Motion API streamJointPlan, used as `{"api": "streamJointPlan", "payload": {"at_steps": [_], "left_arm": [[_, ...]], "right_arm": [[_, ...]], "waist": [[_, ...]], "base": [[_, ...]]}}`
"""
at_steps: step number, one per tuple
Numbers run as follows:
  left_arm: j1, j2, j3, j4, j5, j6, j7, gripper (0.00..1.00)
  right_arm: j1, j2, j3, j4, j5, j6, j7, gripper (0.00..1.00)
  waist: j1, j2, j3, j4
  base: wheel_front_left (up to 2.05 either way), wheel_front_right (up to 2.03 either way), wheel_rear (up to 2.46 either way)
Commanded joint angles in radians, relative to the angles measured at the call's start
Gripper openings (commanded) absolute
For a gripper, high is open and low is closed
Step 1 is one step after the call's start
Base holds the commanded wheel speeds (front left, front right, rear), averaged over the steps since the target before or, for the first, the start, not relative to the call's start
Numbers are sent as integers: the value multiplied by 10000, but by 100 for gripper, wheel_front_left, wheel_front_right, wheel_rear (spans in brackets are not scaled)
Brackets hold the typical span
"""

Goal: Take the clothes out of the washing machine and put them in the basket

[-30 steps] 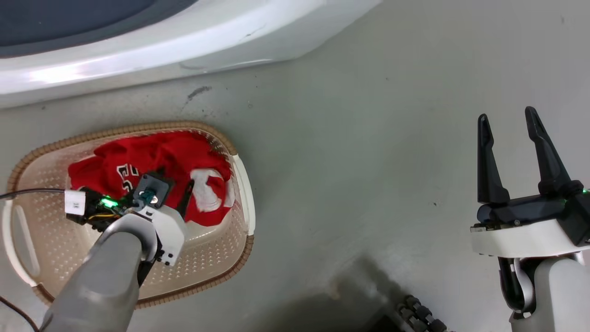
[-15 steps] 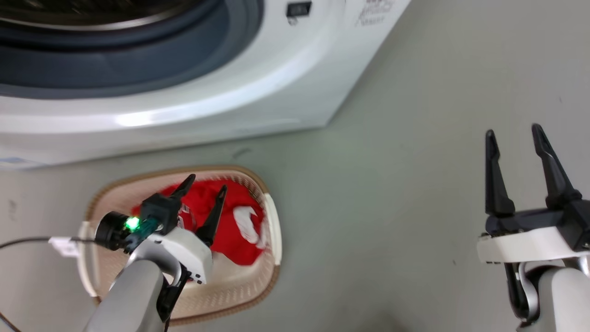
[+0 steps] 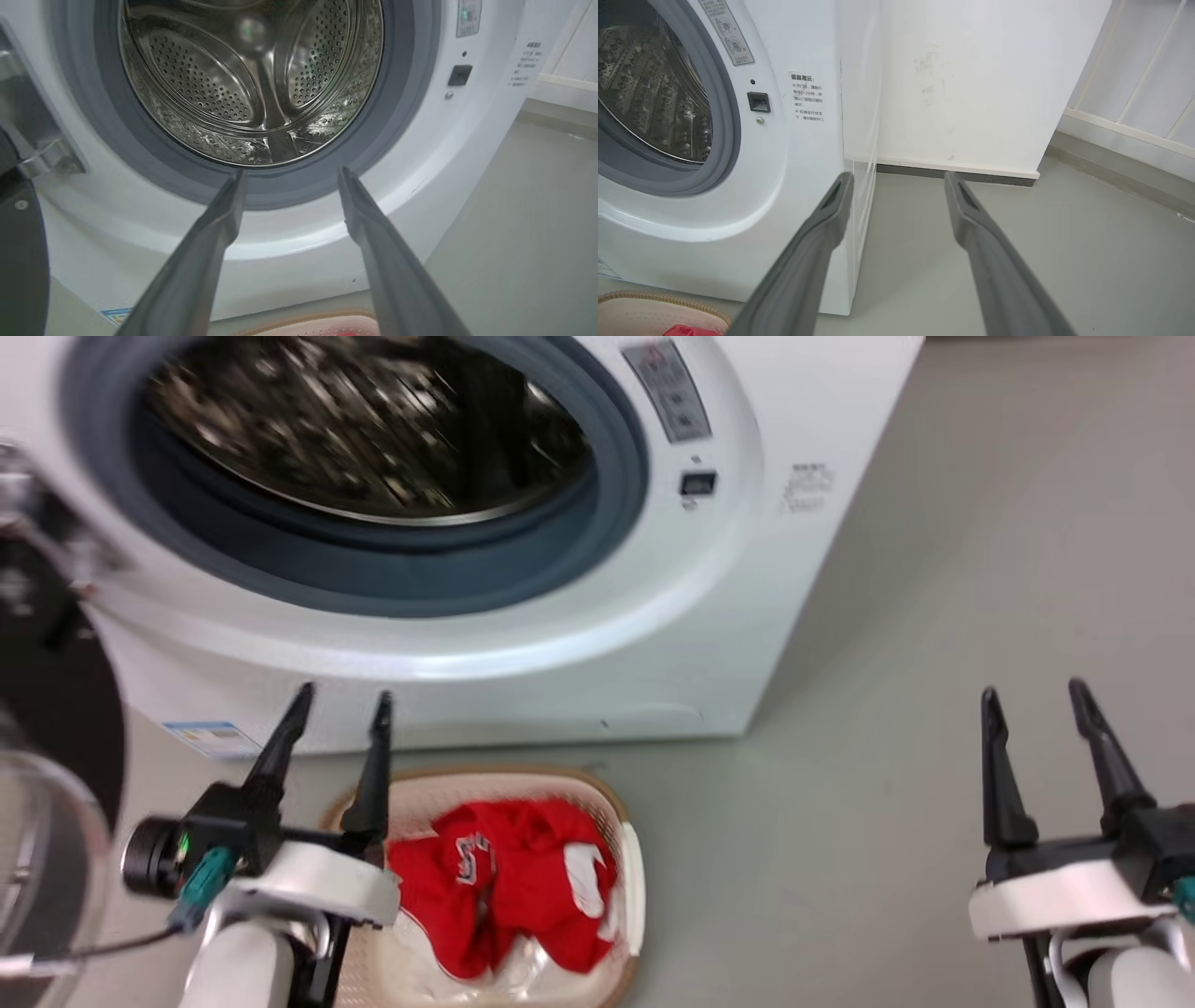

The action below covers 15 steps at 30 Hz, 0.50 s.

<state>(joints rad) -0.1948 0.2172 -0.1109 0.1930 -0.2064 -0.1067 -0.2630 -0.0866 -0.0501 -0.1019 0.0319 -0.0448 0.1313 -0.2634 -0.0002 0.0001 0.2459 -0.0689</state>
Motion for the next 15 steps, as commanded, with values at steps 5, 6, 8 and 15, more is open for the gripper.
{"api": "streamJointPlan", "payload": {"at_steps": [5, 6, 8, 15], "left_arm": [[990, -644, 914, -733, 272, 156, -26, 100], [1167, -751, 1058, -836, 365, 160, -26, 100], [1518, -971, 1272, -1045, 589, 214, -26, 100], [2539, -1330, 1599, -1475, 1375, 463, -26, 100]], "right_arm": [[612, -1, 69, -9, 26, -11, -20, 100], [706, -1, 110, -29, 38, -11, -20, 100], [878, -3, 144, -82, 46, -11, -20, 100], [1576, -1, 249, -258, 77, -11, -20, 100]], "waist": [[2, -1, -1257, 752], [2, -1, -1364, 803], [2, -1, -1541, 911], [2, -1, -2125, 1138]], "base": [[0, 0, 0], [0, 0, 0], [0, 0, 0], [0, 0, 0]]}}
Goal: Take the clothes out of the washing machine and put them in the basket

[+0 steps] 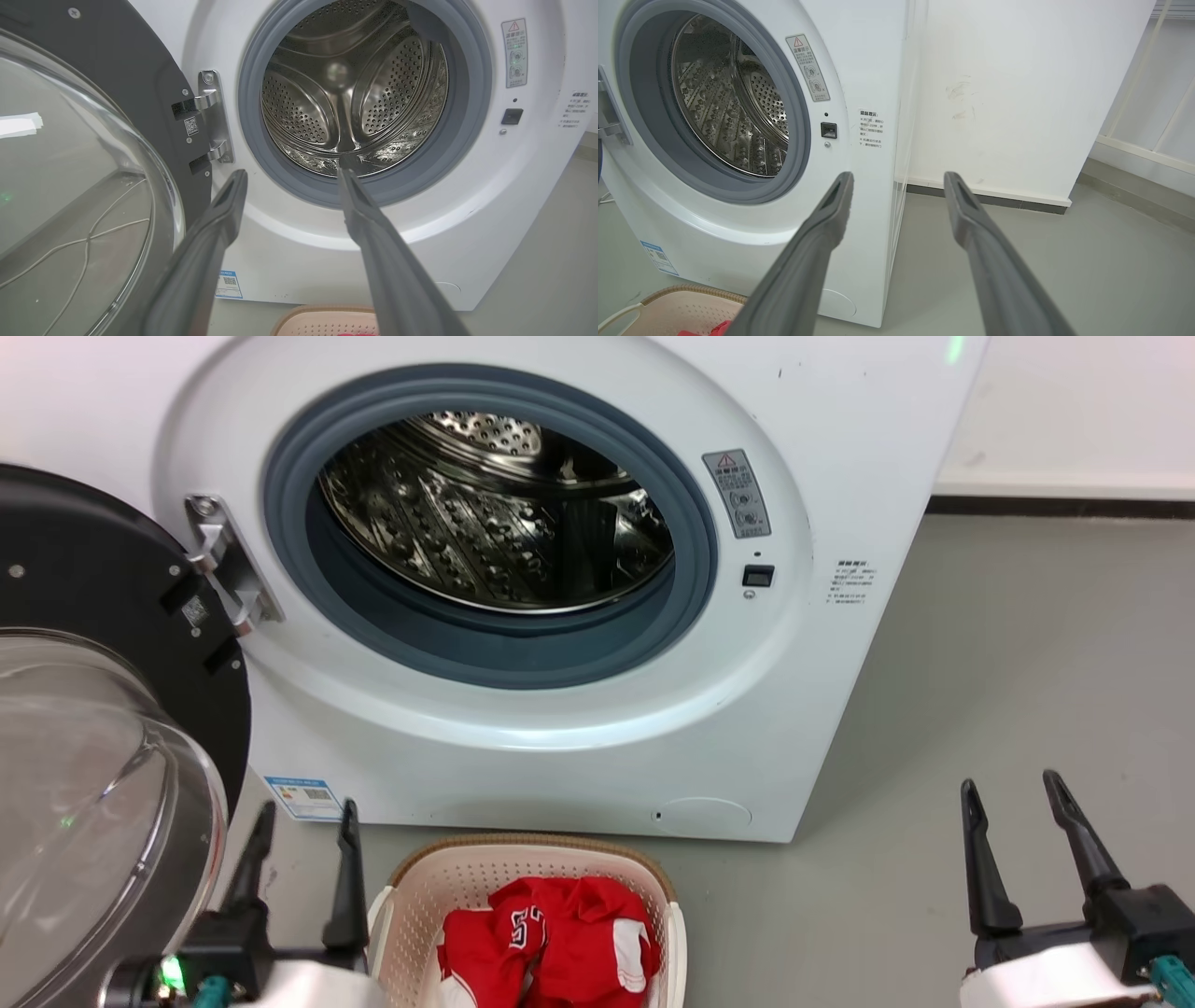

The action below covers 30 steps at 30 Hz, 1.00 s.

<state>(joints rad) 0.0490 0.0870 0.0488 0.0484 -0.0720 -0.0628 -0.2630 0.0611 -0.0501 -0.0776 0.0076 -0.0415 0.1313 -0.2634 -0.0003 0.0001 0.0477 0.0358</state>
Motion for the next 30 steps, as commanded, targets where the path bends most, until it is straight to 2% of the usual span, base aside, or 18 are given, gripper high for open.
{"api": "streamJointPlan", "payload": {"at_steps": [1, 10, 19, 20, 24, 30], "left_arm": [[245, -55, -34, -56, 156, 55, -26, 100], [665, -182, -81, -45, 529, 298, -26, 100], [500, -134, -99, -74, 613, 204, -26, 100], [583, -162, -103, -15, 589, 191, 3, 0], [673, -246, -87, 389, 464, 182, 110, 0], [424, -255, 38, 581, -856, 109, 479, 0]], "right_arm": [[186, -1, 20, -12, 68, -11, -20, 100], [283, -1, 97, 1, 264, -11, -20, 100], [202, -1, 68, -26, 221, -11, -20, 100], [243, 2, 72, 36, 232, 2, 2, 0], [323, 19, 98, 376, 363, 2, 42, 0], [165, -44, 135, 518, 1803, 1, 294, 0]], "waist": [[3, -1, -201, 95], [3, -1, -306, 14], [3, -1, -280, -40], [3, -1, -282, -41], [3, -1, -284, -46], [3, -1, -292, -60]], "base": [[0, 0, 0], [0, 0, 0], [0, 0, 0], [0, 0, 0], [0, 0, 0], [0, 0, 0]]}}
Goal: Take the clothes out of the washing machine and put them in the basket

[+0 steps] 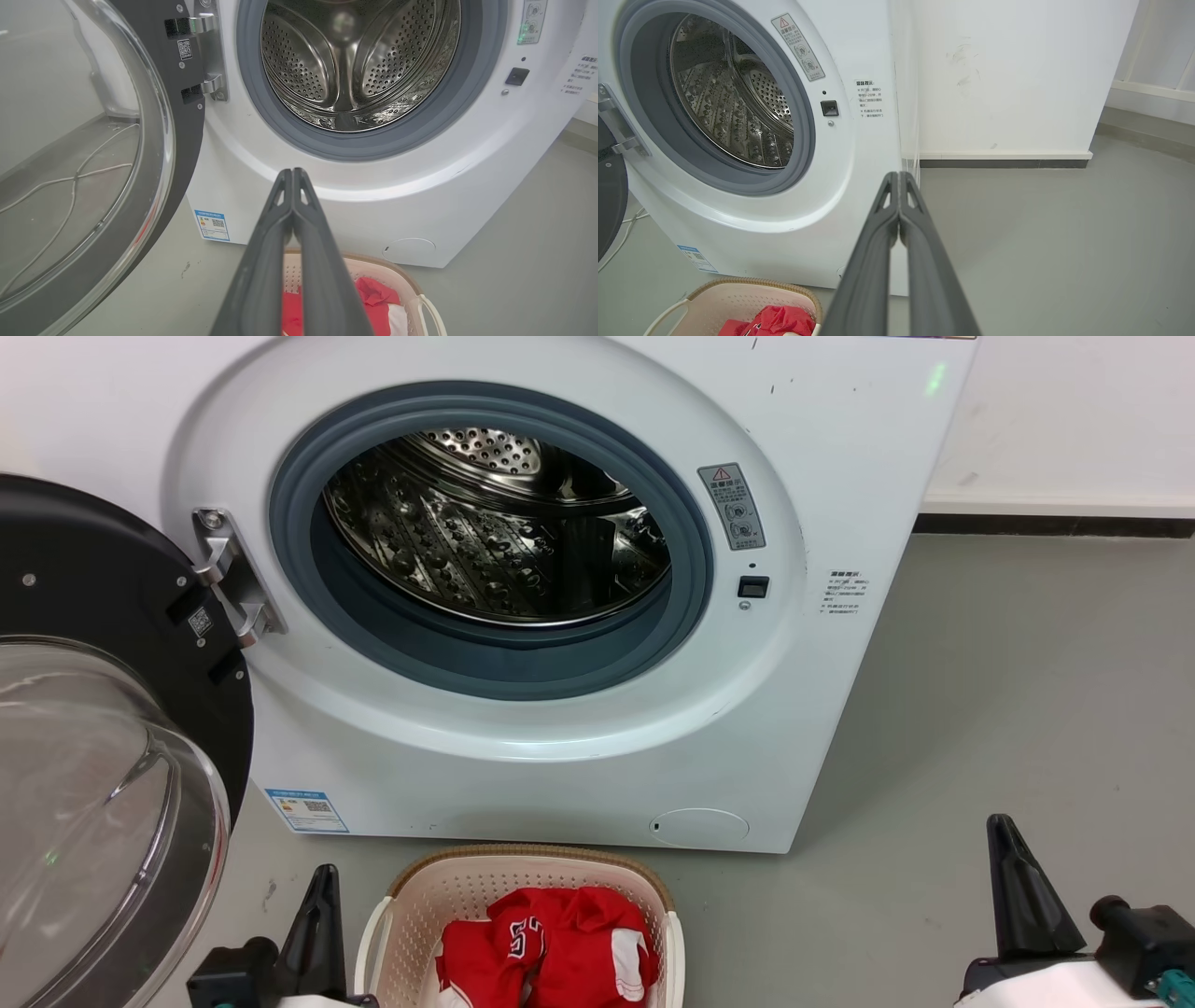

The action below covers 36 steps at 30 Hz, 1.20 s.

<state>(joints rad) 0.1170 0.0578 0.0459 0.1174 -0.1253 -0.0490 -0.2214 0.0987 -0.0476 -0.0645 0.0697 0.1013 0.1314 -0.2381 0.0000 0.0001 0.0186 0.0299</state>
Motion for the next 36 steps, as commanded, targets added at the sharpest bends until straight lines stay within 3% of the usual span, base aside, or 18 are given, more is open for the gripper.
{"api": "streamJointPlan", "payload": {"at_steps": [1, 16, 36], "left_arm": [[-281, 35, 71, -96, -538, -40, 106, 0], [-654, 15, 150, 123, -3452, -204, 717, 0], [-1103, -7, 291, 421, -6487, -375, 1417, 0]], "right_arm": [[-243, -81, 10, -74, 602, -1, 84, 0], [-639, -192, 62, 294, 3672, -2, 654, 0], [-1033, -265, 59, 670, 6830, -4, 1304, 0]], "waist": [[0, -1, -2, -4], [0, -1, -21, -42], [0, -1, -46, -90]], "base": [[0, 0, 0], [0, 0, 0], [0, 0, 0]]}}
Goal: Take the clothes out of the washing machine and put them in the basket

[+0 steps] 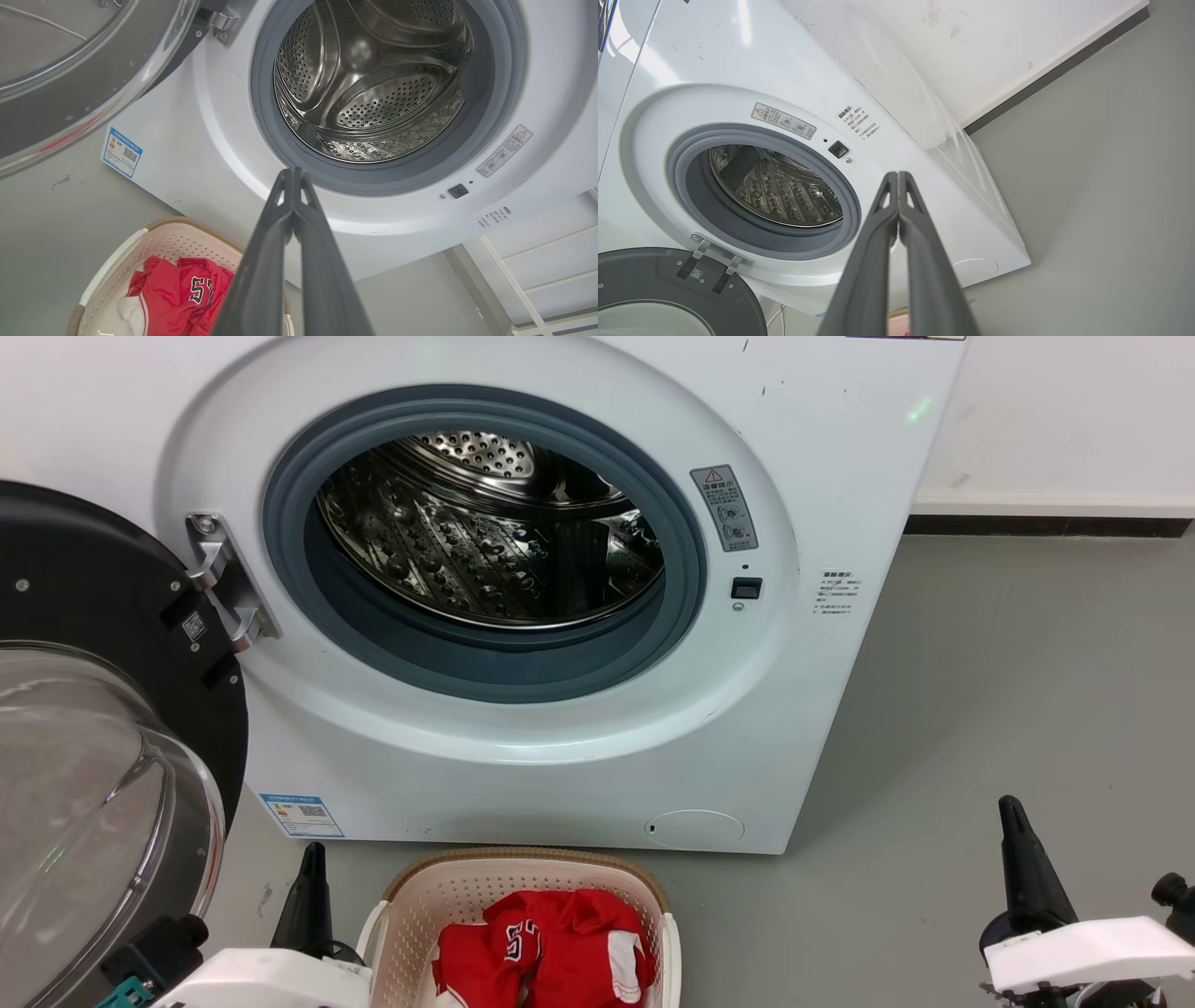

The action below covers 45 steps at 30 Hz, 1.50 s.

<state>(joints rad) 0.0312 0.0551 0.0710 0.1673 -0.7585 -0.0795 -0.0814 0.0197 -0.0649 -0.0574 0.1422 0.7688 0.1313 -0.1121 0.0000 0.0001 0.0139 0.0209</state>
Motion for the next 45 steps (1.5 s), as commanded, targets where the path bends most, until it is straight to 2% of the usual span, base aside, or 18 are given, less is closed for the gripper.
{"api": "streamJointPlan", "payload": {"at_steps": [1, 21, 45], "left_arm": [[-272, 18, 47, -65, -299, -81, 52, 0], [-659, -3, 179, 196, -2885, -219, 659, 0], [-1032, -25, 295, 460, -5426, -358, 1247, 0]], "right_arm": [[-267, -95, -14, -38, 305, -2, 80, 0], [-601, -119, -68, 290, 2969, -3, 672, 0], [-928, -109, -156, 619, 5540, -4, 1293, 0]], "waist": [[0, -1, -1, -2], [0, -1, -27, -52], [0, -1, -58, -112]], "base": [[0, 0, 0], [0, 0, 0], [0, 0, 0]]}}
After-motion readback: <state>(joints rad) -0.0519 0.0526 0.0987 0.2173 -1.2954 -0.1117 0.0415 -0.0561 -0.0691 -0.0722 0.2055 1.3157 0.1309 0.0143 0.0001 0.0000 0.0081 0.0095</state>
